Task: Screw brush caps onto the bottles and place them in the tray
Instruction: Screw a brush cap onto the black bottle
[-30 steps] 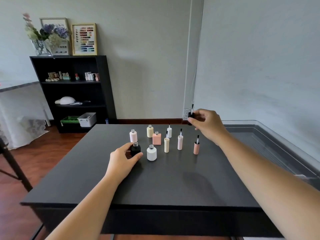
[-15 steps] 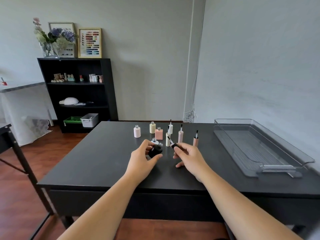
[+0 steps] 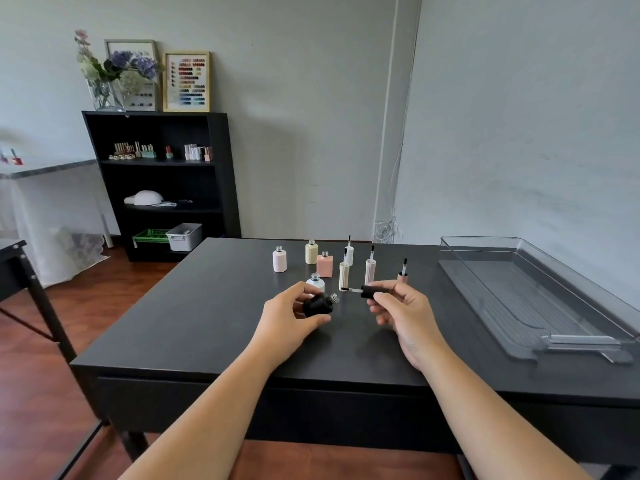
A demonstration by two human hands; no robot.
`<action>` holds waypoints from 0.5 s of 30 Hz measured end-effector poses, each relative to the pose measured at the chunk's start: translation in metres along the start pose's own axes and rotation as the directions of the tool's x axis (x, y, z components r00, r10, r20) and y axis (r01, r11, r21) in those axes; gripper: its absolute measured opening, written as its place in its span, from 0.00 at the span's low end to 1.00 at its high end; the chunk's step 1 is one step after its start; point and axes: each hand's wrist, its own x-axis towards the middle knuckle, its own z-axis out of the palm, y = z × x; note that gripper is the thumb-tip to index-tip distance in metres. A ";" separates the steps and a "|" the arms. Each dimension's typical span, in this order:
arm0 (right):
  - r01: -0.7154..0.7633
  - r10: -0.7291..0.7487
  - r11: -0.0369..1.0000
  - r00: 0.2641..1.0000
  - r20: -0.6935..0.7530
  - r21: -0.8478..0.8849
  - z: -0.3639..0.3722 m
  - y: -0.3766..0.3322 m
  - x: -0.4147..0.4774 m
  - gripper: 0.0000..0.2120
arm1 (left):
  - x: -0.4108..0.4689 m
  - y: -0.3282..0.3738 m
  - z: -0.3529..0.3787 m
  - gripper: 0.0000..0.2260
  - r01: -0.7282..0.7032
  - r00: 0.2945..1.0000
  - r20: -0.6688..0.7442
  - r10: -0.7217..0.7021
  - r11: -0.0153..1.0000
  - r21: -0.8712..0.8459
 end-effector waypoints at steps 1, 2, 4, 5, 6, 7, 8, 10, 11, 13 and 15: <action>0.005 -0.005 1.000 1.000 -0.009 -0.013 0.001 0.000 0.000 0.11 | 0.000 0.000 0.000 0.14 -0.001 1.000 -0.005 0.001 1.000 -0.004; 0.010 -0.011 1.000 1.000 -0.014 -0.026 0.001 0.000 0.000 0.11 | 0.001 -0.001 -0.001 0.14 -0.003 1.000 -0.009 0.003 1.000 -0.008; 0.025 -0.026 0.998 1.000 -0.010 -0.056 0.002 0.001 0.000 0.11 | 0.001 -0.001 -0.001 0.14 -0.006 1.000 -0.013 0.006 1.000 -0.015; 0.032 -0.032 0.997 0.999 -0.003 -0.074 0.002 0.001 0.000 0.12 | 0.001 -0.001 -0.001 0.15 -0.008 1.000 -0.014 0.008 1.000 -0.018; 0.038 -0.038 0.995 0.999 0.005 -0.093 0.002 0.002 -0.001 0.12 | 0.001 -0.002 0.000 0.15 -0.010 1.000 -0.014 0.010 1.000 -0.021; 0.043 -0.042 0.993 0.999 0.012 -0.109 0.003 0.002 -0.001 0.12 | 0.001 -0.002 0.000 0.15 -0.012 1.000 -0.014 0.012 1.000 -0.025; 0.047 -0.045 0.992 0.999 0.020 -0.121 0.003 0.003 -0.001 0.12 | 0.001 -0.002 0.000 0.15 -0.013 1.000 -0.014 0.013 0.999 -0.029; 0.056 -0.051 0.989 0.998 0.038 -0.138 0.003 0.003 -0.002 0.12 | 0.001 -0.002 0.000 0.15 -0.011 1.000 -0.012 0.011 0.999 -0.031; 0.061 -0.054 0.987 0.997 0.048 -0.149 0.003 0.003 -0.002 0.12 | 0.001 -0.002 0.000 0.15 -0.009 1.000 -0.012 0.009 0.999 -0.031; 0.076 -0.065 0.981 0.995 0.071 -0.178 0.003 0.003 -0.003 0.12 | 0.000 -0.001 0.000 0.15 -0.006 1.000 -0.011 0.006 0.999 -0.036; 0.094 -0.074 0.973 0.992 0.102 -0.209 0.003 0.003 -0.003 0.12 | 0.000 0.000 -0.001 0.15 -0.008 1.000 -0.008 0.007 0.999 -0.043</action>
